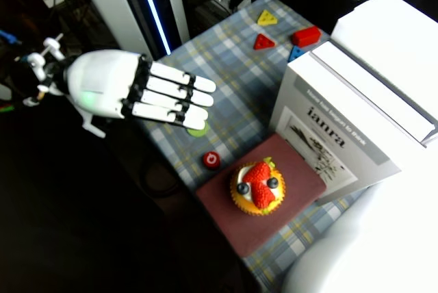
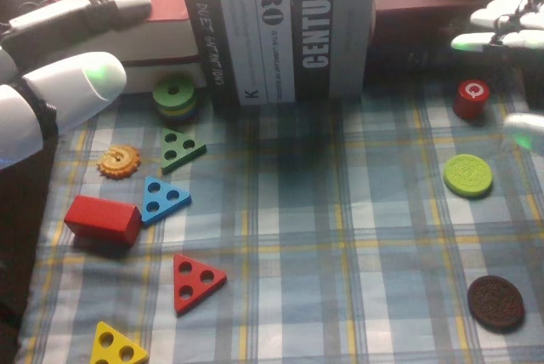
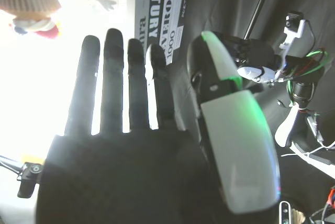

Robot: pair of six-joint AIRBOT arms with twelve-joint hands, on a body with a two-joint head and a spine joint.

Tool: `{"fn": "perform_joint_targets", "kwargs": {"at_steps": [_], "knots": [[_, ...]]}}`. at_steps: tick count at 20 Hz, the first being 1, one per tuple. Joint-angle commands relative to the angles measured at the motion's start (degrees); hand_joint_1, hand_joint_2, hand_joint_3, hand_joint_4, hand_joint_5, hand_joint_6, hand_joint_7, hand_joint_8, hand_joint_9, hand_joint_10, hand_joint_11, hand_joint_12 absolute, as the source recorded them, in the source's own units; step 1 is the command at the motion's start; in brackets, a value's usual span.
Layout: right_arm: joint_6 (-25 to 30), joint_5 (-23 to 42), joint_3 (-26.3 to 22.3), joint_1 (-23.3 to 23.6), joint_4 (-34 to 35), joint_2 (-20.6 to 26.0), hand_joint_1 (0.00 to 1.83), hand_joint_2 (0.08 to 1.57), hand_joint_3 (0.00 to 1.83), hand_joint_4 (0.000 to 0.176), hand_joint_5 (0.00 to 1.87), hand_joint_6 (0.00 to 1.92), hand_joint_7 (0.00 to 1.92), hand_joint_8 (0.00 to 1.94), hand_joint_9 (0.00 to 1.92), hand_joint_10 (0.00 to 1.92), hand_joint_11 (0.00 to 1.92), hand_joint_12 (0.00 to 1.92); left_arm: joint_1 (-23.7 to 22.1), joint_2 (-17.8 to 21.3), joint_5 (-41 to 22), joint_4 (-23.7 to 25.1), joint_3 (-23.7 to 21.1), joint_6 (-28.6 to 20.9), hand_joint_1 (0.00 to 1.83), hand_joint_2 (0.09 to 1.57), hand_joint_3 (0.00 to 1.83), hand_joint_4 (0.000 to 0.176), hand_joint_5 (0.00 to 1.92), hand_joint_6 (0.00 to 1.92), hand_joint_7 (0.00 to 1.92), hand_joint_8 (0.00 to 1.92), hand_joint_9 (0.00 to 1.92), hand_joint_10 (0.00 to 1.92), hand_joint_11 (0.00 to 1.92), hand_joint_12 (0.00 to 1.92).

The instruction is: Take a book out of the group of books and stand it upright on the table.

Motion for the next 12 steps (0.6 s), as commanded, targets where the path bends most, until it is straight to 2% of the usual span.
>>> {"fn": "perform_joint_targets", "kwargs": {"at_steps": [1,2,4,5,7,8,9,10,12], "knots": [[0.2,6.2,0.5,1.4,0.2,-0.3,0.08,1.37,0.02,0.065,0.43,0.00,0.33,0.00,0.25,0.01,0.02,0.60,-0.3,-0.2,-6.7,0.1,0.2,-0.3,0.04,1.31,0.01,0.135,0.45,0.01,0.27,0.00,0.14,0.00,0.00,0.00],[0.2,5.9,0.8,2.3,-0.2,-0.6,0.07,1.38,0.01,0.067,0.44,0.00,0.34,0.00,0.28,0.02,0.05,0.61,-0.2,-0.3,-6.6,0.1,0.2,-0.3,0.03,1.32,0.01,0.141,0.45,0.01,0.28,0.00,0.15,0.01,0.00,0.00],[-0.1,5.9,1.8,5.0,-0.6,-1.2,0.03,1.36,0.00,0.105,0.39,0.00,0.30,0.00,0.24,0.00,0.01,0.60,-0.1,-0.2,-6.5,0.1,0.3,-0.3,0.03,1.32,0.01,0.140,0.47,0.01,0.27,0.00,0.17,0.01,0.03,0.01],[-0.7,5.9,2.1,6.3,-0.7,-1.4,0.01,1.35,0.00,0.118,0.34,0.00,0.21,0.00,0.17,0.00,0.00,0.49,-0.1,-0.2,-6.6,0.0,0.3,-0.3,0.01,1.33,0.01,0.142,0.46,0.01,0.27,0.00,0.17,0.01,0.03,0.02],[-2.5,5.8,3.0,9.9,-1.0,-2.1,0.00,1.28,0.00,0.155,0.27,0.00,0.09,0.01,0.02,0.00,0.00,0.05,0.1,-0.2,-6.6,0.0,0.3,-0.3,0.00,1.32,0.00,0.143,0.47,0.00,0.26,0.00,0.16,0.00,0.01,0.01],[-4.4,5.8,3.2,12.2,-1.0,-2.3,0.00,1.24,0.00,0.154,0.24,0.00,0.06,0.00,0.00,0.00,0.00,0.01,0.1,-0.3,-6.5,-0.1,0.3,-0.3,0.00,1.32,0.00,0.140,0.47,0.00,0.26,0.00,0.16,0.00,0.02,0.01],[-6.0,5.3,3.3,14.3,-1.1,-2.5,0.00,1.21,0.00,0.162,0.21,0.00,0.03,0.00,0.00,0.00,0.00,0.00,0.1,-0.3,-6.4,-0.1,0.3,-0.3,0.00,1.31,0.00,0.141,0.47,0.00,0.25,0.00,0.16,0.00,0.02,0.01],[-6.6,4.8,3.6,15.9,-1.5,-2.8,0.00,1.19,0.00,0.173,0.18,0.00,0.01,0.00,0.00,0.00,0.00,0.00,0.1,-0.3,-6.4,-0.1,0.3,-0.3,0.00,1.31,0.00,0.133,0.48,0.01,0.27,0.01,0.17,0.00,0.03,0.01],[-6.6,1.9,5.6,21.4,-3.7,-4.5,0.00,1.14,0.00,0.176,0.16,0.00,0.00,0.00,0.00,0.00,0.03,0.01,0.1,-0.5,-6.2,-0.2,0.4,-0.3,0.00,1.31,0.00,0.133,0.49,0.01,0.29,0.01,0.18,0.01,0.05,0.02]]}}
